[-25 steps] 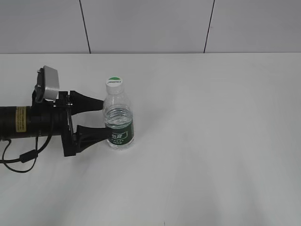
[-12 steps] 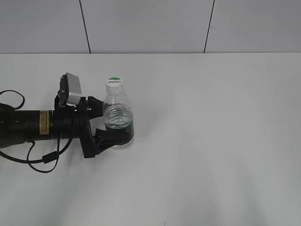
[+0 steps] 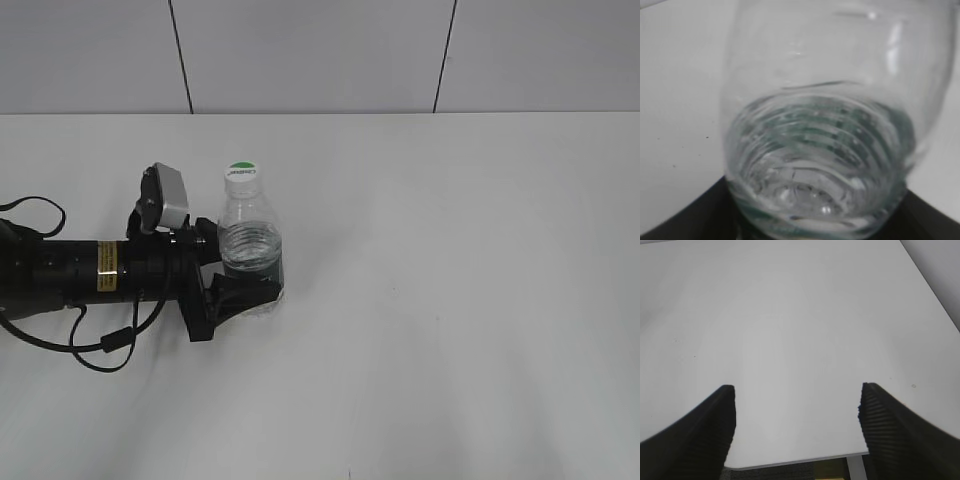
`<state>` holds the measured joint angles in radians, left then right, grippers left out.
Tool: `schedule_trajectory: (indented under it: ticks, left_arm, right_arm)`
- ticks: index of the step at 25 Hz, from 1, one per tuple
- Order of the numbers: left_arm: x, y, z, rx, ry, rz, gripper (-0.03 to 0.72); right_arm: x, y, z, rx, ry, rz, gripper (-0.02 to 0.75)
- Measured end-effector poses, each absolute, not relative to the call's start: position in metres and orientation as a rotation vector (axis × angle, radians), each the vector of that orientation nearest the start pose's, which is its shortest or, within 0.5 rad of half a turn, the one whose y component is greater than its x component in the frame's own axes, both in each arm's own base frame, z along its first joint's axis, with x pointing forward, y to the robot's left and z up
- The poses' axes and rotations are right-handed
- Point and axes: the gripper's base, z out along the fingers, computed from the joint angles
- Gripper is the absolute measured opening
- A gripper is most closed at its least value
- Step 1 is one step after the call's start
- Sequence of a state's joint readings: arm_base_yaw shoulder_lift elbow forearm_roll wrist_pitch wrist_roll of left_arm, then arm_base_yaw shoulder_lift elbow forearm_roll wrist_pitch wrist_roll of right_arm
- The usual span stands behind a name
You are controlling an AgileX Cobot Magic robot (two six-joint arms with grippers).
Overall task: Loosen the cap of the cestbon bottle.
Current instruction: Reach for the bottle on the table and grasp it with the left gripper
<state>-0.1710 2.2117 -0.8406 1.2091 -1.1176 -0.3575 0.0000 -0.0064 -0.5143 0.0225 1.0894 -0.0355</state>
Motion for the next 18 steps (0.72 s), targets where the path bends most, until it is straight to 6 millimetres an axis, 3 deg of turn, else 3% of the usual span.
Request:
schedule_trajectory:
  ticks: [2,13,18]
  left_arm:
    - [0.313,-0.132,0.062,1.136,1.661,-0.892,0.407]
    - [0.31,-0.133,0.062,1.157,1.629,-0.931,0.412]
    - [0.306,-0.146,0.064,1.158,1.614,-0.95,0.412]
  right_arm:
    - [-0.009,0.002,0.279,-0.038,2.052,0.005,0.587]
    - [-0.009,0.002,0.279,-0.037,2.052,0.005,0.587]
    - [-0.009,0.002,0.279,-0.037,2.052,0.005,0.587]
